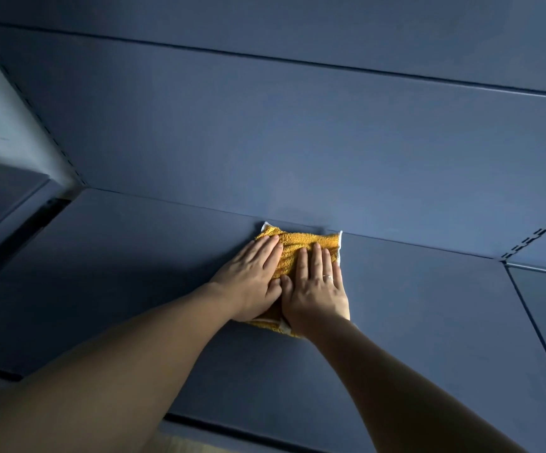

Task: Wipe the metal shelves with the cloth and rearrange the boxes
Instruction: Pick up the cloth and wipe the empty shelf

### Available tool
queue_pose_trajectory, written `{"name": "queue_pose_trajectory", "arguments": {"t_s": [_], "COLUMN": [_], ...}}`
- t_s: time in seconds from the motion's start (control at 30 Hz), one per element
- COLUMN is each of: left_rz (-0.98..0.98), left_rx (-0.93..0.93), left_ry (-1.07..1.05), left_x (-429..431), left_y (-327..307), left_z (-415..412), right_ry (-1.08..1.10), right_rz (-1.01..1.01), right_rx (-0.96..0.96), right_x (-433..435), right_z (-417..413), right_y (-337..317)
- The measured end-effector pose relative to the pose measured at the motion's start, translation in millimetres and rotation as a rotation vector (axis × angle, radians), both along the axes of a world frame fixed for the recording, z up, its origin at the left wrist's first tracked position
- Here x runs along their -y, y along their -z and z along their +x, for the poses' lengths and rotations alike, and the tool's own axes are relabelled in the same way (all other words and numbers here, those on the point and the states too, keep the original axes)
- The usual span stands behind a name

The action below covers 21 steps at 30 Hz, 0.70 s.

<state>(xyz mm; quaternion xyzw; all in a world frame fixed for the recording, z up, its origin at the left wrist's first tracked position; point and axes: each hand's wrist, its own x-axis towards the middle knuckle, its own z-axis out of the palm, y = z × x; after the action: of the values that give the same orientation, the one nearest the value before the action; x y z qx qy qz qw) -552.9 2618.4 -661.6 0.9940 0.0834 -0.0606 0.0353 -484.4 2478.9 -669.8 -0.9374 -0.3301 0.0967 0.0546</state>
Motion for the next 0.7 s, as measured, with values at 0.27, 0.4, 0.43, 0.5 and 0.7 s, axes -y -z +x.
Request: {"name": "queue_pose_trajectory", "arguments": {"t_s": [0.27, 0.4, 0.43, 0.5, 0.7], "left_rz": [-0.012, -0.011, -0.008, -0.005, -0.010], "left_rx": [0.000, -0.011, -0.014, -0.017, -0.015], "left_ry": [0.007, 0.001, 0.001, 0.000, 0.008], "left_x": [-12.1, -11.5, -11.5, -11.4, -14.1], "left_y": [0.8, 0.4, 0.6, 0.3, 3.8], "left_z": [19.5, 19.5, 19.9, 20.6, 22.1], "right_ry": [-0.009, -0.010, -0.009, -0.012, -0.014], "right_rz": [-0.004, -0.020, -0.020, -0.019, -0.023], "right_rx": [0.000, -0.012, -0.015, -0.018, -0.014], "right_x": [-9.2, -9.7, -9.8, -9.1, -7.7], "right_z": [20.3, 19.9, 19.9, 20.3, 21.1], "right_y": [-1.6, -2.8, -3.5, -4.4, -3.0]}}
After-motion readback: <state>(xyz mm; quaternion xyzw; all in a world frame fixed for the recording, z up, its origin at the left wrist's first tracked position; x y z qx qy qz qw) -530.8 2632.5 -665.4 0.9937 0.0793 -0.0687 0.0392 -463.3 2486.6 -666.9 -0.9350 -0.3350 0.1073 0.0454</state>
